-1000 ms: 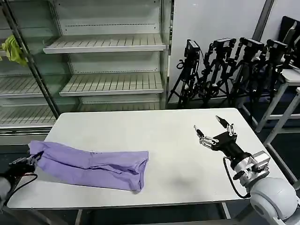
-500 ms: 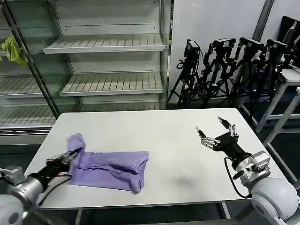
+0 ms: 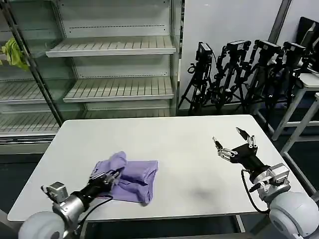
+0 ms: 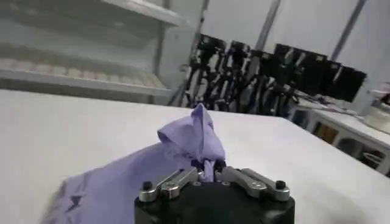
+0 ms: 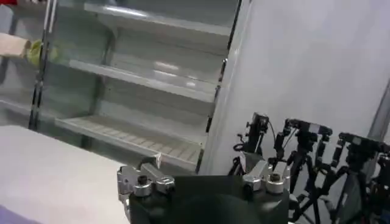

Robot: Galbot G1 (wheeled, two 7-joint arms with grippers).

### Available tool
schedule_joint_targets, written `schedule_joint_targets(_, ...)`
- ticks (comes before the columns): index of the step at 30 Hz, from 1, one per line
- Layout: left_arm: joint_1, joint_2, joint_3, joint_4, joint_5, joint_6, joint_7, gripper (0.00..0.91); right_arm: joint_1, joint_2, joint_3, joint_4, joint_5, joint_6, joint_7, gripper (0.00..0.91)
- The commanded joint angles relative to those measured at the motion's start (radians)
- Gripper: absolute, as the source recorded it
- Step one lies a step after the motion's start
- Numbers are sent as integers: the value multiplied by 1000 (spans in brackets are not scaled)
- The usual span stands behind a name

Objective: Fold and organize the clothes.

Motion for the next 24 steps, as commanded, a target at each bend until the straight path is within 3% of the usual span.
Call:
schedule_joint_targets(1, -74, -49, 136, 43, 50, -1, 11, 121, -12, 1, 9, -1, -2, -1, 0, 907)
schedule_joint_targets(2, -76, -50, 137, 47, 52, -1, 12, 121, -12, 2, 8, -2, -3, -1, 0, 907)
schedule_joint_targets(4, -78, -50, 142, 57, 62, -5, 18, 292, -11, 3, 5, -3, -5, -1, 0, 907)
schedule_joint_targets(7, -72, -50, 143, 54, 69, -9, 24, 826, -10, 7, 1, -6, -8, -1, -1, 907)
schedule_joint_targets(8, -68, -49, 142, 51, 72, -12, 26, 907, -10, 8, -2, -6, -10, -1, -1, 907)
schedule_joint_targets(24, 0, -17, 22, -108, 34, -11, 26, 907, -15, 27, -13, -7, -29, 3, -6, 907)
